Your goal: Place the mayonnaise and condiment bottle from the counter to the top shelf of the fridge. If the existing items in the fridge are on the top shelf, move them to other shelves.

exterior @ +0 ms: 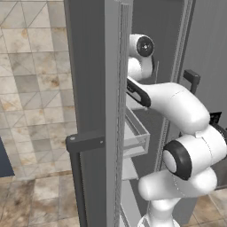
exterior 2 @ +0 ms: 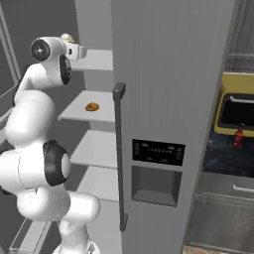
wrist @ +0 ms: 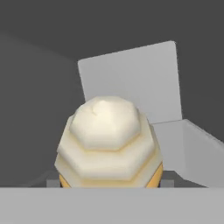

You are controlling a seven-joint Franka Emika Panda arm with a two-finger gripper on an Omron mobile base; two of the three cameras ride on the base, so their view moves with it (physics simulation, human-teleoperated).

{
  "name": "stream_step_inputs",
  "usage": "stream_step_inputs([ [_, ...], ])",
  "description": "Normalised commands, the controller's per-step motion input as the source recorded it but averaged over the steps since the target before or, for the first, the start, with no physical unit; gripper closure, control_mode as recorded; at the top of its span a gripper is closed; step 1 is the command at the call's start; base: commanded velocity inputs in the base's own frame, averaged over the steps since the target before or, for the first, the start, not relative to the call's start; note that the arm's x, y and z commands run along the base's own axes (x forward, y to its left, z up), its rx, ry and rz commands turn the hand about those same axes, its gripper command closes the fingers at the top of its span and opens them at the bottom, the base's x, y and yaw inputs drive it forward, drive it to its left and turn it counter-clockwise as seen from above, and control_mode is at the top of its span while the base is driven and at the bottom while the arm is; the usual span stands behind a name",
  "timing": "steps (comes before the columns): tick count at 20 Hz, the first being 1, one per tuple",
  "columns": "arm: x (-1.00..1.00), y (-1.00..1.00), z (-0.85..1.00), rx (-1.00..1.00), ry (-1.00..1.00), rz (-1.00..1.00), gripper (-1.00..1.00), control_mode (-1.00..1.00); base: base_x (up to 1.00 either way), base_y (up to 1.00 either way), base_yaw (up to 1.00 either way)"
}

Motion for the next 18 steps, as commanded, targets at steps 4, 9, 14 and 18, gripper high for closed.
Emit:
stream_step_inputs([
  [4, -1.0, -0.17, 0.41, 0.25, 0.0, 0.08, 1.0, -1.0, 0.0, 0.0, 0.0],
  [9, -1.0, -0.19, 0.29, 0.15, 0.01, 0.06, 1.0, -1.0, 0.0, 0.0, 0.0],
  [14, -1.0, -0.24, 0.03, 0.01, 0.01, 0.02, 1.0, -1.0, 0.0, 0.0, 0.0],
  [18, -1.0, -0.22, -0.33, -0.07, 0.18, 0.01, 1.0, -1.0, 0.0, 0.0, 0.0],
])
